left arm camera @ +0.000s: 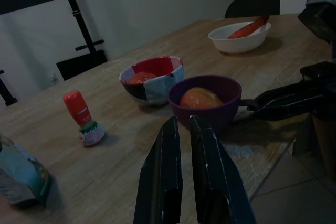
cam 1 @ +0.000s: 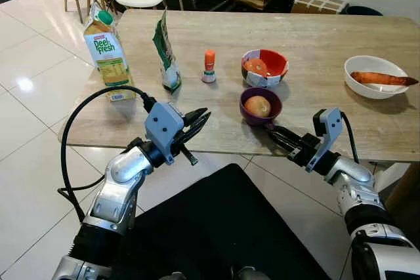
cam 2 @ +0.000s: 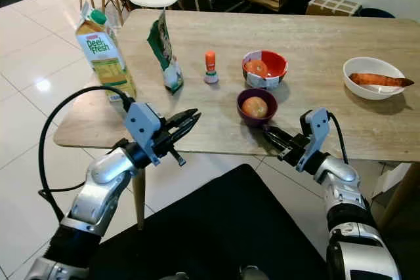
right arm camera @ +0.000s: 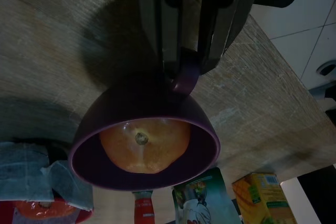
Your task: Restocking fridge
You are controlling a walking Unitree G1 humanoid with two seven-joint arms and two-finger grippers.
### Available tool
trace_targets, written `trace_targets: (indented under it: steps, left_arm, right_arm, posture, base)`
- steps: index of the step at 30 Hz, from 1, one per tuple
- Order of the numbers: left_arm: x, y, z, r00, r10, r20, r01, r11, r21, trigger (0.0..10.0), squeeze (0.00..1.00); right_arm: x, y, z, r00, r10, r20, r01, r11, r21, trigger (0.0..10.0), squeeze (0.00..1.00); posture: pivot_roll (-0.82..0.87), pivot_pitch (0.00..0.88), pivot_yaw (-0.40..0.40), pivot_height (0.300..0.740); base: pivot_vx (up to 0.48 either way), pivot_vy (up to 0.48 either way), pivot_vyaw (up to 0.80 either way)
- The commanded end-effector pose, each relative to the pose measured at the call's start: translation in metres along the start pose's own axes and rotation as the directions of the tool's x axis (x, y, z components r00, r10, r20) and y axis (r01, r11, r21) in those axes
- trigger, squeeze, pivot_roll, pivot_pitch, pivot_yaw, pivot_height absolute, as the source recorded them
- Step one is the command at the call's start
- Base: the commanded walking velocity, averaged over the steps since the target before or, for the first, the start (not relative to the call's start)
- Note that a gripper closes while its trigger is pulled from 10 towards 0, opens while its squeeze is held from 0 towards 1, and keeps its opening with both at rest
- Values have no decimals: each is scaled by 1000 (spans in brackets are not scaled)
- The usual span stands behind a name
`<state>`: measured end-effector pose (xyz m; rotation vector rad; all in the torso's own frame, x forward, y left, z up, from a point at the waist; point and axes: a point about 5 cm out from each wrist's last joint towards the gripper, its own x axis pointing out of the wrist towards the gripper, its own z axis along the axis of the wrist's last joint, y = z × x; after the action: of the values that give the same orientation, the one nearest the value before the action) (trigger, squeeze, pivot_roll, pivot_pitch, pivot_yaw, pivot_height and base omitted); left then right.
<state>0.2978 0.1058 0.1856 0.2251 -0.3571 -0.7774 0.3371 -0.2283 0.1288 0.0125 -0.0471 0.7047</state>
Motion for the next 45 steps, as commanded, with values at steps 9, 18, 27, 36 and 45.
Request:
trace_targets:
  steps: [9, 18, 27, 36, 45]
  left_arm:
    - [-10, 2, -10, 997, 60, -56, -62, 998, -34, 10000, 0]
    - [-23, 11, -10, 991, 114, -68, -118, 991, -67, 10000, 0]
    - [-29, 9, -13, 989, 118, -93, -125, 989, -75, 10000, 0]
    - [-27, 8, -13, 989, 116, -93, -123, 989, -79, 10000, 0]
    - [-29, 8, -12, 988, 121, -99, -129, 989, -75, 10000, 0]
  right_arm:
    - [2, -1, 5, 1000, 15, -14, -16, 999, -38, 10000, 969]
    - [2, -1, 12, 998, 58, -13, -59, 996, -62, 10000, 0]
    - [3, 9, 0, 998, 52, -20, -53, 997, -49, 10000, 0]
    - [14, 4, 2, 992, -123, 21, 124, 989, -76, 10000, 0]
    - [15, -3, 6, 972, -230, 47, 233, 969, -83, 10000, 0]
  posture:
    - [-51, 131, 9, 740]
    - [-52, 134, 9, 740]
    - [-52, 131, 11, 740]
    - [-54, 128, 10, 740]
    - [-47, 126, 2, 740]
  base:
    - [0, 0, 0]
    - [0, 0, 0]
    - [0, 0, 0]
    - [0, 0, 0]
    - [0, 0, 0]
